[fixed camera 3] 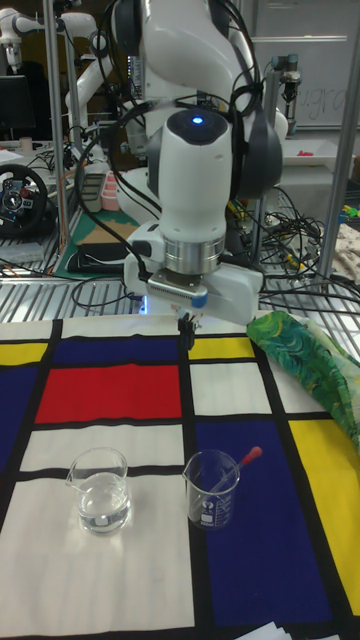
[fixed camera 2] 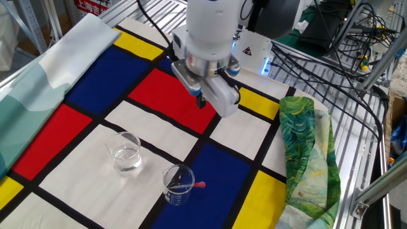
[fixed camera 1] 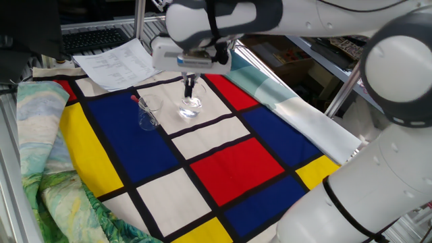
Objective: Transfer liquid using a dropper
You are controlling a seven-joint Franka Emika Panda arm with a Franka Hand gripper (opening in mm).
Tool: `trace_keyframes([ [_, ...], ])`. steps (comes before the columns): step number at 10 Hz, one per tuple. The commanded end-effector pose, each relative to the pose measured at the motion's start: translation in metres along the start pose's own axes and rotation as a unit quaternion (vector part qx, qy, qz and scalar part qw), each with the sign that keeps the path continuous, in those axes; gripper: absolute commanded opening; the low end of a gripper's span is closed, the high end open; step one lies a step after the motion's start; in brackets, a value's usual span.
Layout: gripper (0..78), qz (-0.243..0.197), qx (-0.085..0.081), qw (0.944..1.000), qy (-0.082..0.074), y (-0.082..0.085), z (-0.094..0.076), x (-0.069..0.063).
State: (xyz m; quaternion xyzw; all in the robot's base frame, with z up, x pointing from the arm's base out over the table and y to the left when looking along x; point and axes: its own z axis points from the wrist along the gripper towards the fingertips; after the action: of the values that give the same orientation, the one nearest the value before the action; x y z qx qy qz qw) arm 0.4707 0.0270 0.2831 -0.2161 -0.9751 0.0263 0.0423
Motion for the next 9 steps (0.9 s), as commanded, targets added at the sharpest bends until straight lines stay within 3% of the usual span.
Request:
trace_keyframes([
  [1,0.0,-0.003,0.001,1.0000,-0.004,-0.003,0.003,0.006],
  [5,0.0,-0.019,0.007,0.9997,-0.012,-0.011,0.011,0.020],
  [9,0.0,-0.044,0.009,0.9989,-0.011,-0.011,0.011,0.020],
])
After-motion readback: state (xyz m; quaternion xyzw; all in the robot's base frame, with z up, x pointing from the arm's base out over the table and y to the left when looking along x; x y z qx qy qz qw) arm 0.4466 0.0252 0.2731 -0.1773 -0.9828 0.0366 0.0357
